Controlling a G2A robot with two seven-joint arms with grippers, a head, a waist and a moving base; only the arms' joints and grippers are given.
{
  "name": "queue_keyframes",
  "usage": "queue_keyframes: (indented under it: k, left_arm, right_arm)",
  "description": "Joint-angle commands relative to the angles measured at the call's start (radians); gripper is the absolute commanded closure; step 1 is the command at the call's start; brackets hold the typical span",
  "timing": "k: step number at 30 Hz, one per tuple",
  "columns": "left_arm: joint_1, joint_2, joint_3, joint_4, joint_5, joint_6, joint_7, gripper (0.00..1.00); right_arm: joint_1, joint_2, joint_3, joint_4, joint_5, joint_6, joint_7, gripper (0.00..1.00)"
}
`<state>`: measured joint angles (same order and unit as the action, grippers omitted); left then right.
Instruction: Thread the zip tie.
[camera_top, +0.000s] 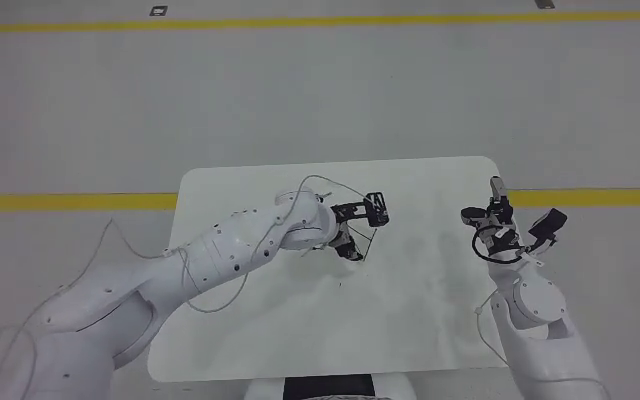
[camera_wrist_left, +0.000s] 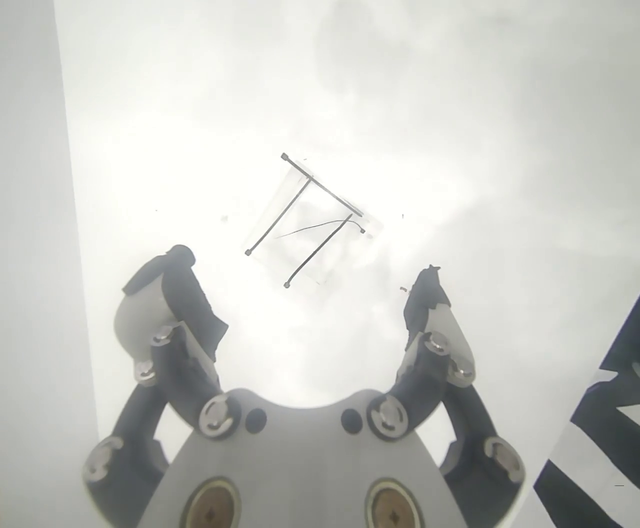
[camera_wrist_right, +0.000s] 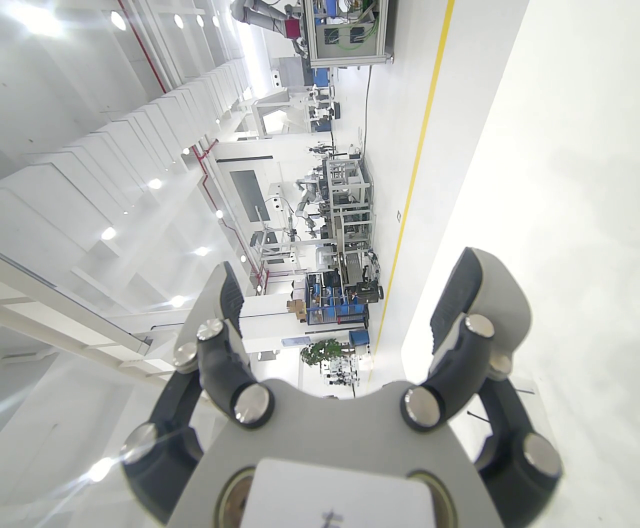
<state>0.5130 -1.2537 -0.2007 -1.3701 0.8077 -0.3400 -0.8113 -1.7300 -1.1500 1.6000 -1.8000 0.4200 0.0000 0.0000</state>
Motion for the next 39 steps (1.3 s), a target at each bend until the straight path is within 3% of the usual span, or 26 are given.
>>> queue_keyframes:
  k: [1, 9, 18, 20, 23, 32, 38, 39]
  left_arm:
    - [-0.026, -0.010, 0.031, 0.017, -0.007, 0.000, 0.021, 0.00]
    - [-0.009, -0.054, 0.031, 0.039, 0.072, 0.000, -0.061, 0.00]
    - [-0.009, -0.054, 0.031, 0.039, 0.072, 0.000, -0.061, 0.00]
    - [0.012, -0.053, 0.031, 0.063, 0.088, 0.000, -0.060, 0.00]
    - [0.018, -0.055, 0.031, 0.073, 0.101, 0.000, -0.082, 0.00]
    - [0.015, -0.057, 0.031, 0.071, 0.119, 0.004, -0.100, 0.00]
    - [0.021, -0.058, 0.020, 0.087, 0.173, 0.015, -0.053, 0.00]
    - [0.022, -0.059, 0.018, 0.087, 0.177, 0.015, -0.052, 0.13]
  right_arm:
    - [0.000, 0.000, 0.000, 0.000, 0.000, 0.000, 0.000, 0.00]
    - [0.000, 0.000, 0.000, 0.000, 0.000, 0.000, 0.000, 0.00]
    - [0.000, 0.000, 0.000, 0.000, 0.000, 0.000, 0.000, 0.00]
    - [0.000, 0.000, 0.000, 0.000, 0.000, 0.000, 0.000, 0.00]
    - [0.000, 0.000, 0.000, 0.000, 0.000, 0.000, 0.000, 0.00]
    - [0.000, 0.000, 0.000, 0.000, 0.000, 0.000, 0.000, 0.00]
    - [0.000, 0.000, 0.000, 0.000, 0.000, 0.000, 0.000, 0.00]
    - [0.000, 0.000, 0.000, 0.000, 0.000, 0.000, 0.000, 0.00]
